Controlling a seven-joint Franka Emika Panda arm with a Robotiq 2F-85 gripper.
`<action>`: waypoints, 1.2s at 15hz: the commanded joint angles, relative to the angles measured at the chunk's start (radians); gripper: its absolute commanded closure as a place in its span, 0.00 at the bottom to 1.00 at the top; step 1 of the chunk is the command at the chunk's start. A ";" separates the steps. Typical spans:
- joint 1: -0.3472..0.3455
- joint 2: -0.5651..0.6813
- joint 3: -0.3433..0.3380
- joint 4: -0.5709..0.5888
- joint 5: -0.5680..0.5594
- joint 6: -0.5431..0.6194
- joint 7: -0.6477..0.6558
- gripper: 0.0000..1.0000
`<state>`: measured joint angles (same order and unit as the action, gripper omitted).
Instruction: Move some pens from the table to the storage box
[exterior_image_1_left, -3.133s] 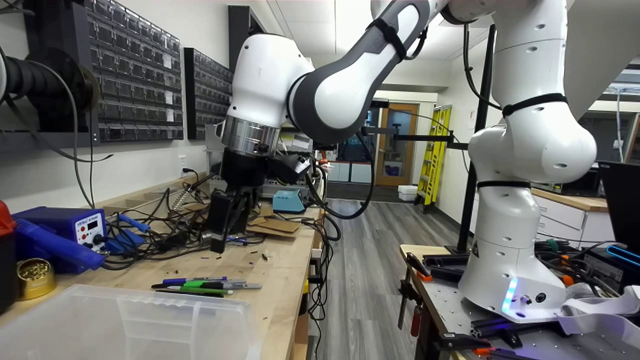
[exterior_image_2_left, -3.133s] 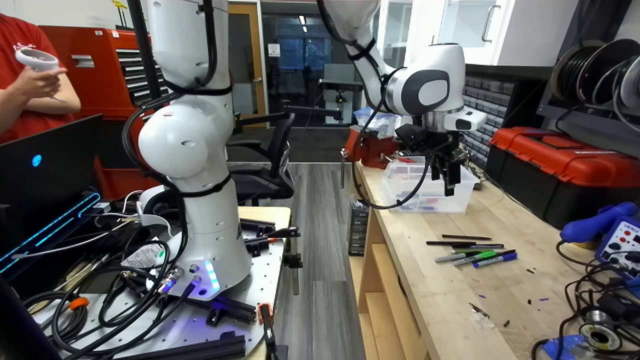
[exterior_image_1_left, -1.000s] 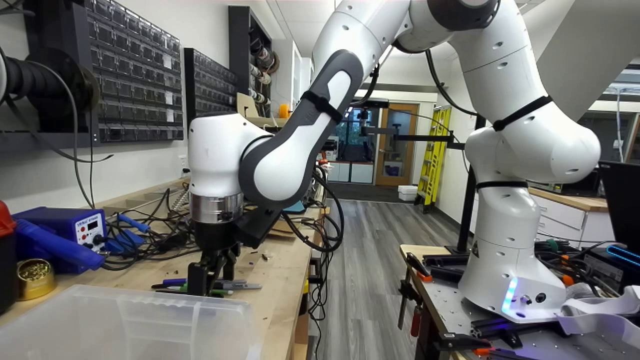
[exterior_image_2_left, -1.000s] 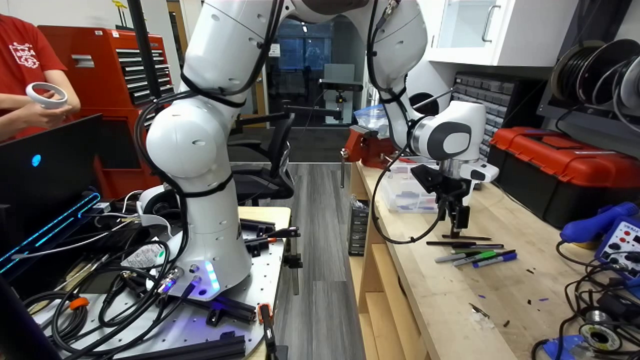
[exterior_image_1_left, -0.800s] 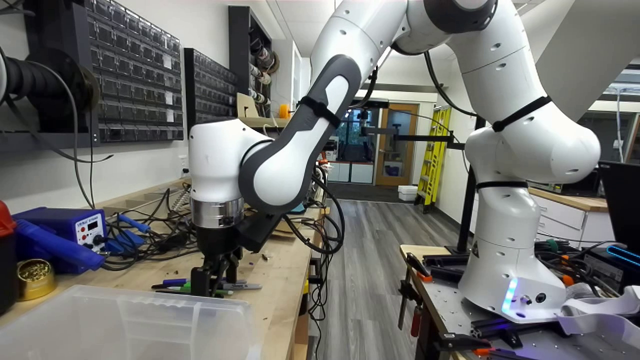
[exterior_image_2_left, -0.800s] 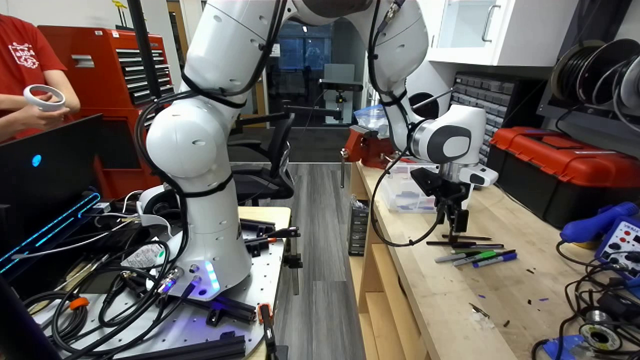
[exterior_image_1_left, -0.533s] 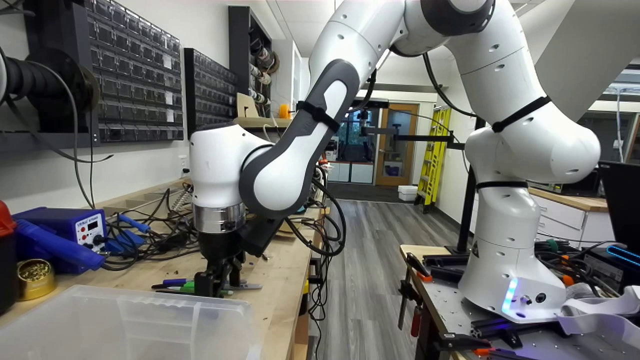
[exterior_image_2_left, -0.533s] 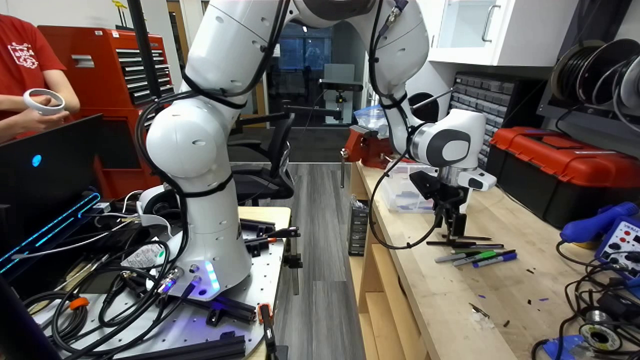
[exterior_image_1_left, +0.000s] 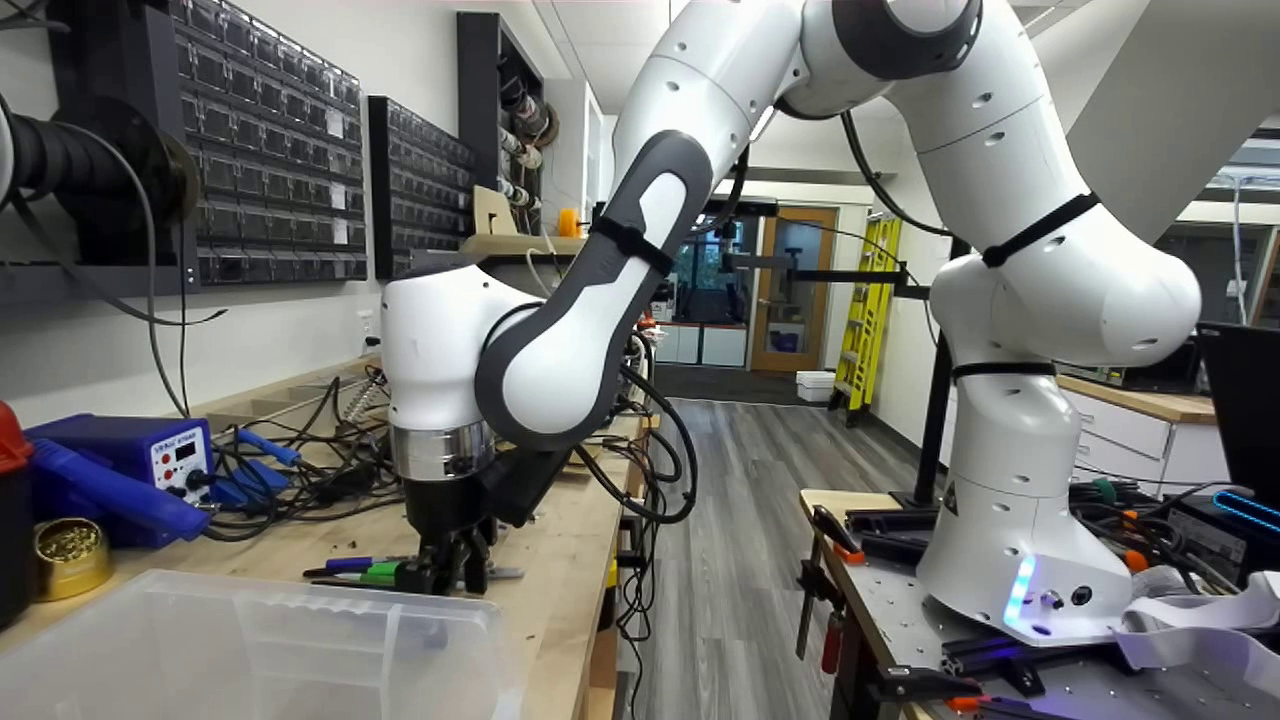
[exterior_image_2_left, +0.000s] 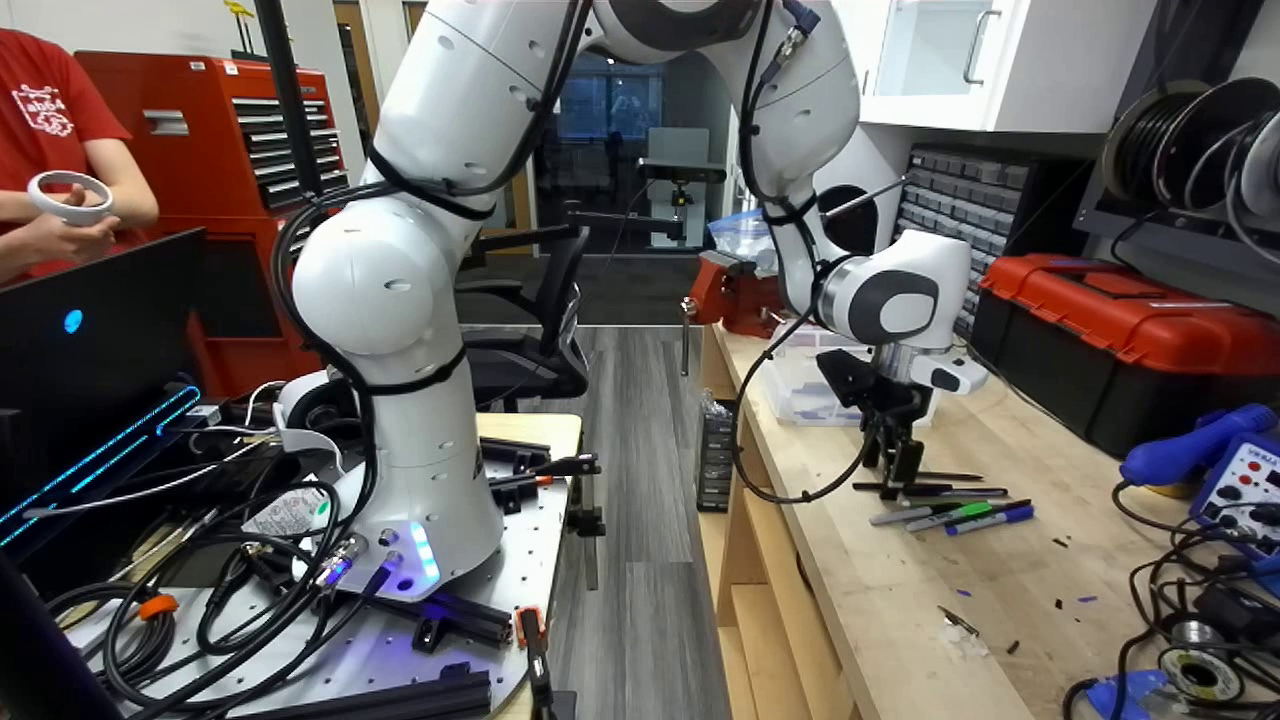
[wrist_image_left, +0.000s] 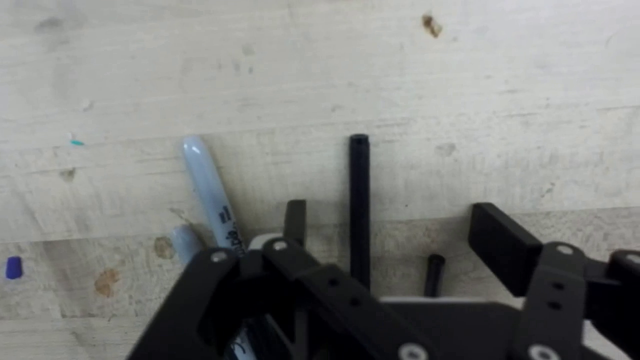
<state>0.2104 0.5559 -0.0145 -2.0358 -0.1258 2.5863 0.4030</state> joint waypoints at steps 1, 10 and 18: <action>0.001 -0.009 -0.009 0.007 0.033 -0.019 -0.011 0.47; -0.008 -0.037 -0.003 0.003 0.064 -0.019 -0.027 0.99; -0.021 -0.175 0.013 -0.052 0.071 0.019 -0.063 0.95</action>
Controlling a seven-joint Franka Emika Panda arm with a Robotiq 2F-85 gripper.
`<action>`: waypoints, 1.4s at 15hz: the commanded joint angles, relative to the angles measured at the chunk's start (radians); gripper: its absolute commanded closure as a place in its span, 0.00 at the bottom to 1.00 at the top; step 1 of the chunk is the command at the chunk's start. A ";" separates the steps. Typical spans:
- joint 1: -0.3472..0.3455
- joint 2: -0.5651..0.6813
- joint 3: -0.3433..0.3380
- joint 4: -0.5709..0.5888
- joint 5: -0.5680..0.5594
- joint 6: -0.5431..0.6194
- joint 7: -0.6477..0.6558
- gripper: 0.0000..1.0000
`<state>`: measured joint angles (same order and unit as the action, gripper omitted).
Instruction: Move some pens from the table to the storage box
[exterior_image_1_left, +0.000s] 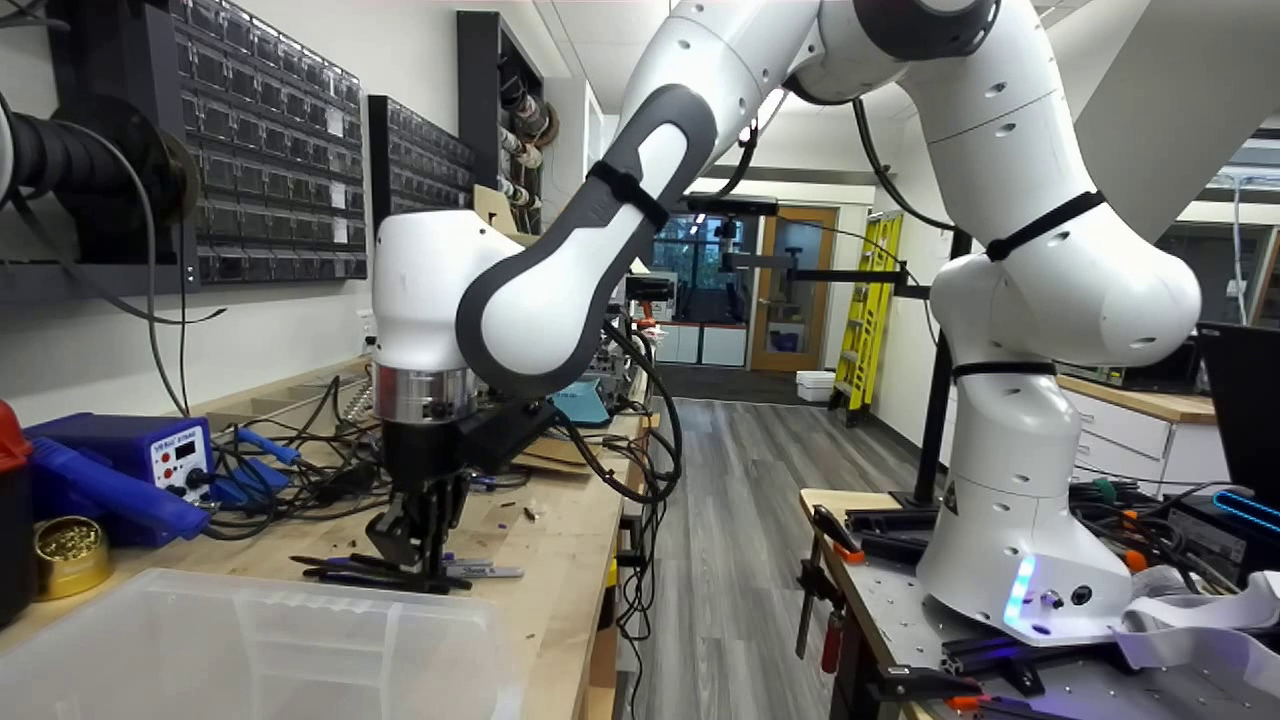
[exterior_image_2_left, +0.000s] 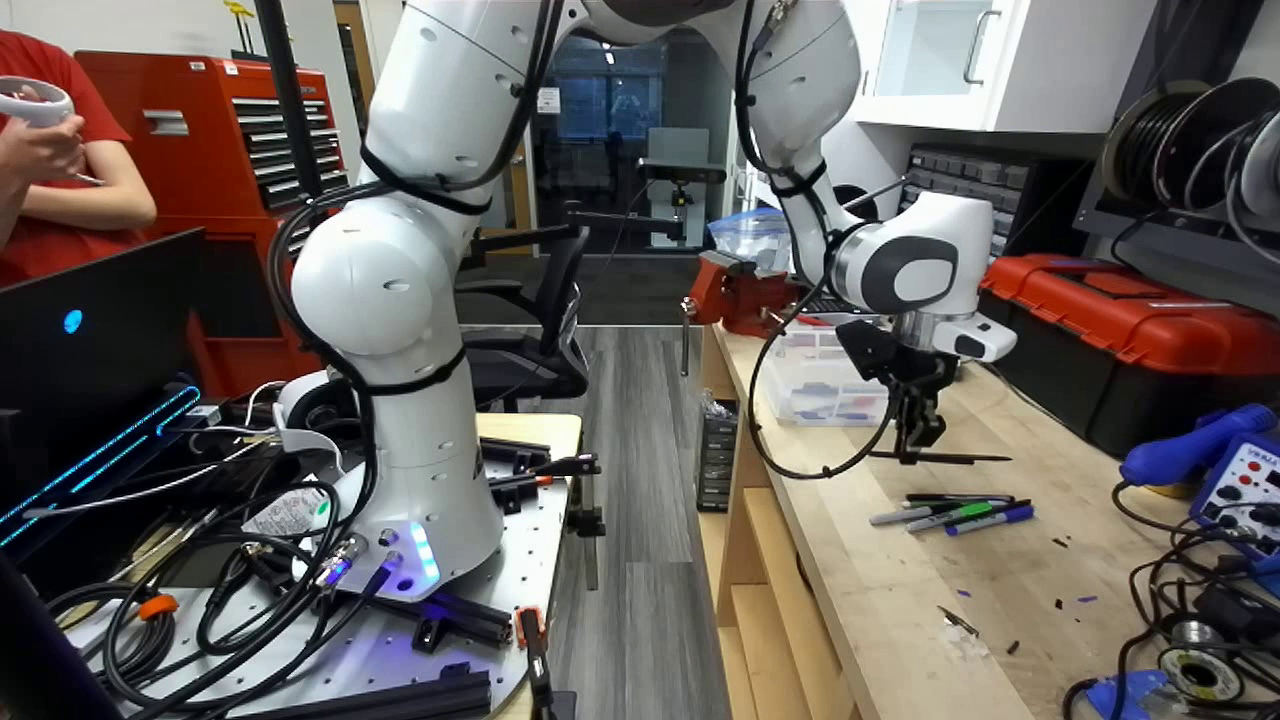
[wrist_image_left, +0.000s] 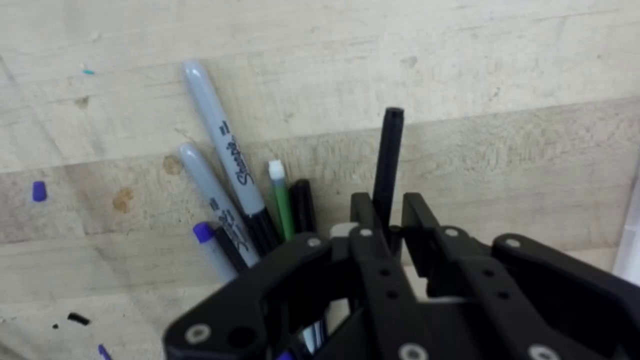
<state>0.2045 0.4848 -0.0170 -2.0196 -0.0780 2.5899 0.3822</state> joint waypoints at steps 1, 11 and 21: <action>-0.015 -0.129 0.021 -0.073 0.025 0.017 -0.051 0.95; -0.004 -0.305 0.144 -0.088 0.125 -0.011 -0.157 0.95; 0.053 -0.263 0.244 -0.048 0.142 -0.061 -0.160 0.95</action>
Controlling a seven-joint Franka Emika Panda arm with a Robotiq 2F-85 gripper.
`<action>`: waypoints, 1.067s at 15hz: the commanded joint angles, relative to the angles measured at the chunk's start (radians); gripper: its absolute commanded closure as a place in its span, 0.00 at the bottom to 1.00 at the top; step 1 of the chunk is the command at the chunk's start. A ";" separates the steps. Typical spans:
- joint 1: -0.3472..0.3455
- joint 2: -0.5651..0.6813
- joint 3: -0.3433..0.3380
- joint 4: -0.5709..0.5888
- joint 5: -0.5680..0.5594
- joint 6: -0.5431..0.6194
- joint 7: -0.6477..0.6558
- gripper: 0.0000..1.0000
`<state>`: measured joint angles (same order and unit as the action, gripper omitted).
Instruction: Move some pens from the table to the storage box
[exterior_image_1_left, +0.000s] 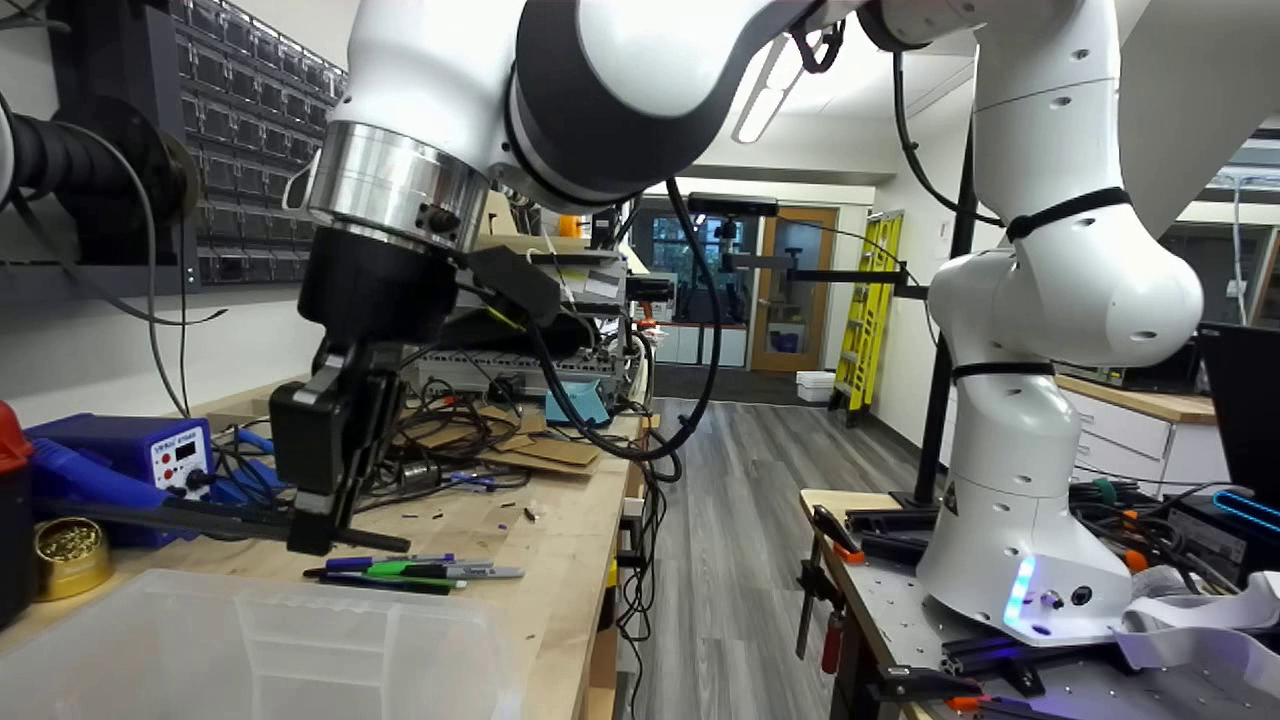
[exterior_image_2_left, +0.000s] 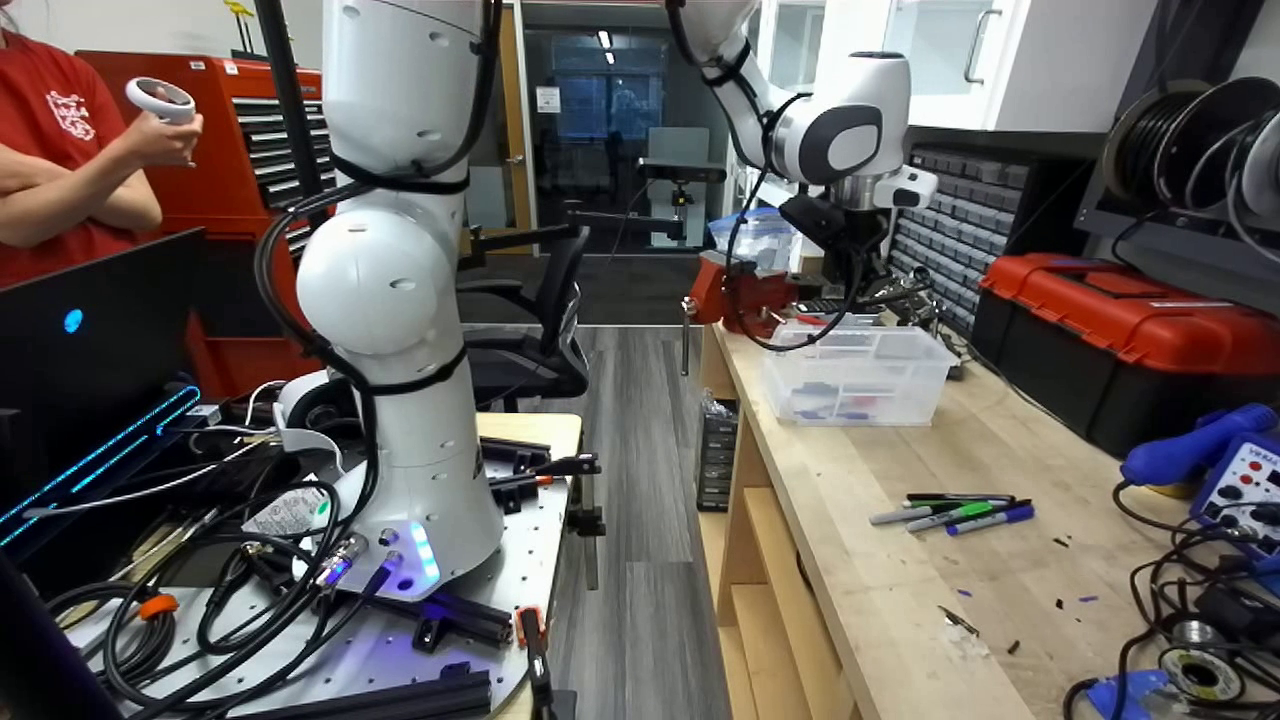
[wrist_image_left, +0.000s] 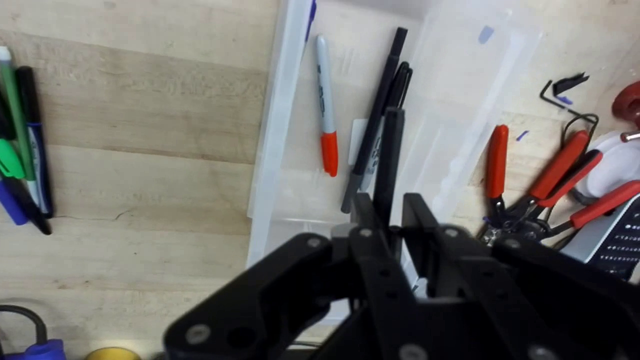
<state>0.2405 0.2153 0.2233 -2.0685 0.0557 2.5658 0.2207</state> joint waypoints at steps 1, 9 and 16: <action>0.026 0.017 0.003 -0.002 -0.003 -0.036 0.011 0.95; 0.053 0.091 -0.014 -0.008 -0.020 -0.032 0.029 0.95; 0.038 0.072 -0.019 -0.019 0.003 -0.028 0.012 0.31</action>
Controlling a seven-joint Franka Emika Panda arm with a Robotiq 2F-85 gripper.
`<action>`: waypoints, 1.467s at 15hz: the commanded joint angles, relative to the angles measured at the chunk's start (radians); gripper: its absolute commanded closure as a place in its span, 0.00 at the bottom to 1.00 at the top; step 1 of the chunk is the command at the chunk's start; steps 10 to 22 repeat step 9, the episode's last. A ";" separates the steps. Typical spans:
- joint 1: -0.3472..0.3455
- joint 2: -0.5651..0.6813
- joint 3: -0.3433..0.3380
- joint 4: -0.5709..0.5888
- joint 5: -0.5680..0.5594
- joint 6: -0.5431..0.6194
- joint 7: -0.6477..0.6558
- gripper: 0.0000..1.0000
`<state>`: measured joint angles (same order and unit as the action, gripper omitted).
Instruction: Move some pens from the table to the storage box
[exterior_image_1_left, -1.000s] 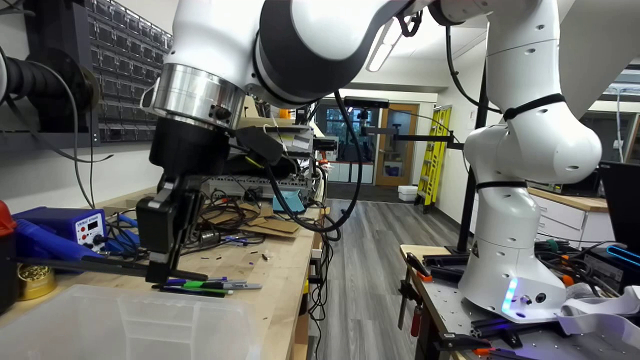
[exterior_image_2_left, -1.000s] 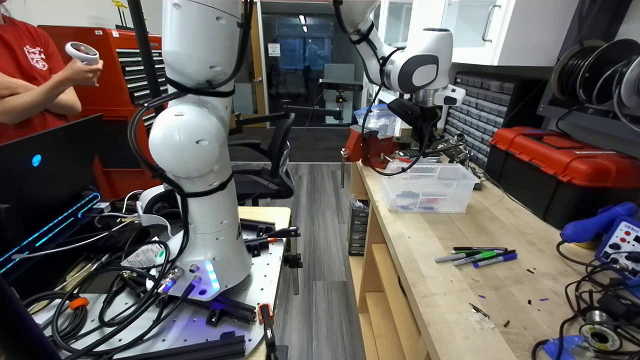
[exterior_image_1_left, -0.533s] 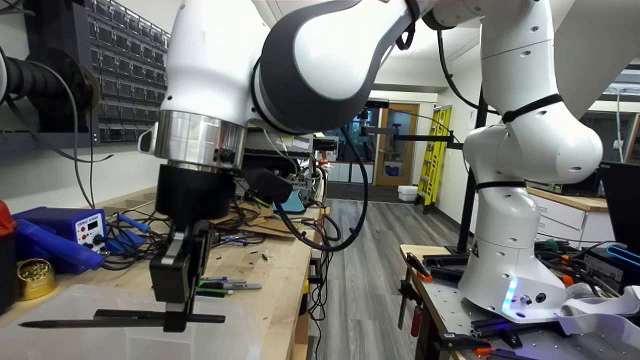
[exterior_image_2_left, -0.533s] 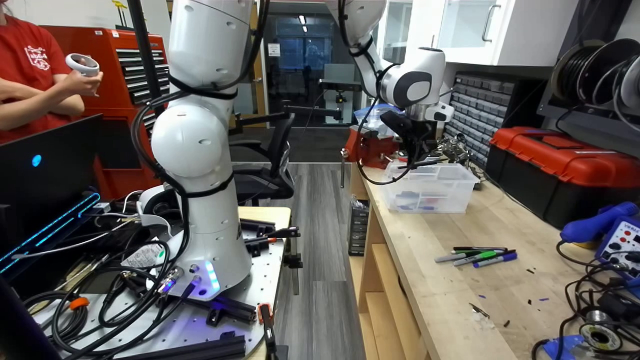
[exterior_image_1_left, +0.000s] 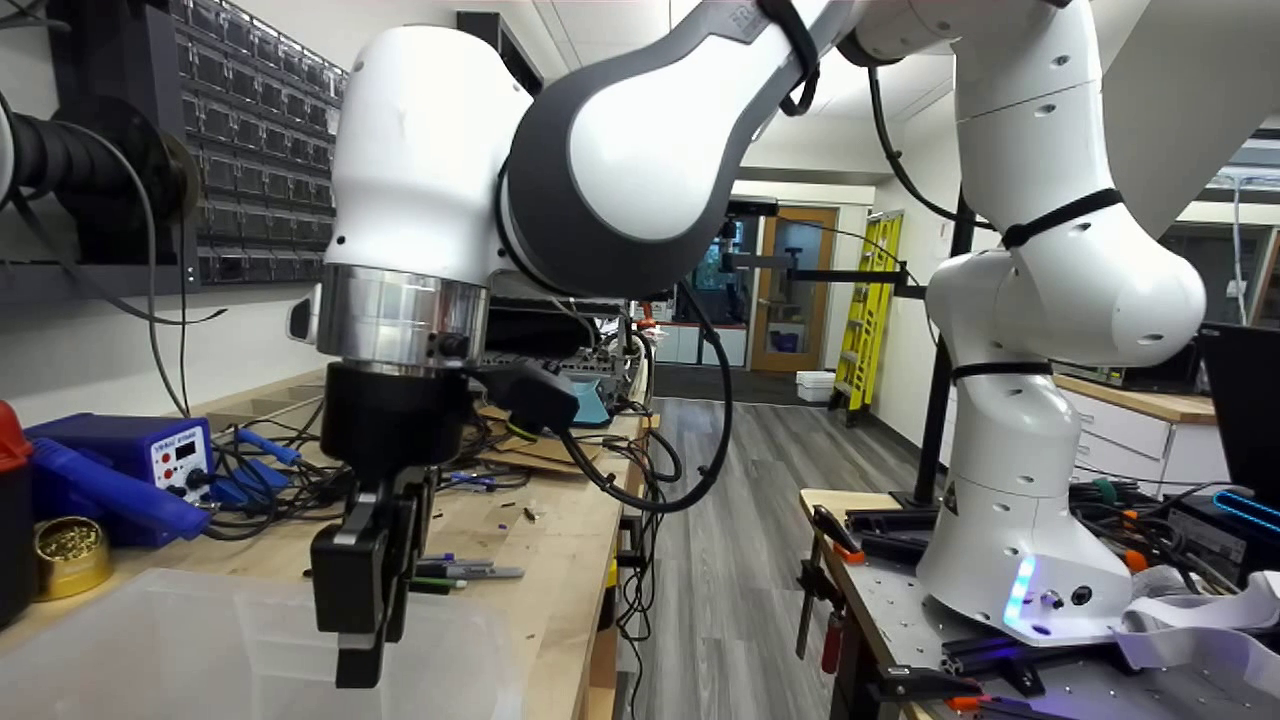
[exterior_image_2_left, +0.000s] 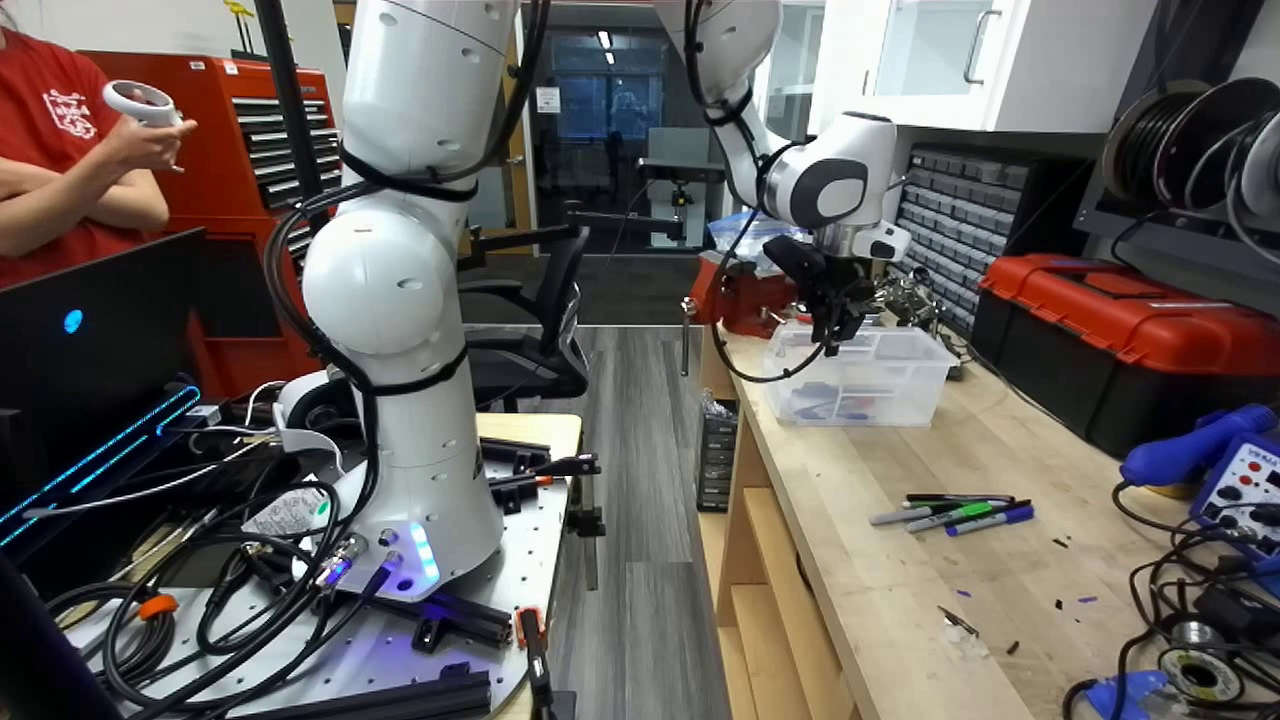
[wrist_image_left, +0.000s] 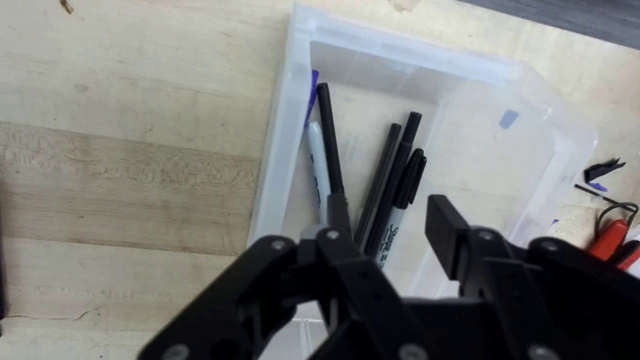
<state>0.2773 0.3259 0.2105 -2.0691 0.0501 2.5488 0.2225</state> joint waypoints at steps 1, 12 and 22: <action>-0.003 -0.050 -0.004 -0.021 0.015 -0.007 0.006 0.25; -0.015 -0.079 -0.010 0.005 0.011 0.000 -0.003 0.00; -0.015 -0.079 -0.010 0.005 0.011 0.000 -0.003 0.00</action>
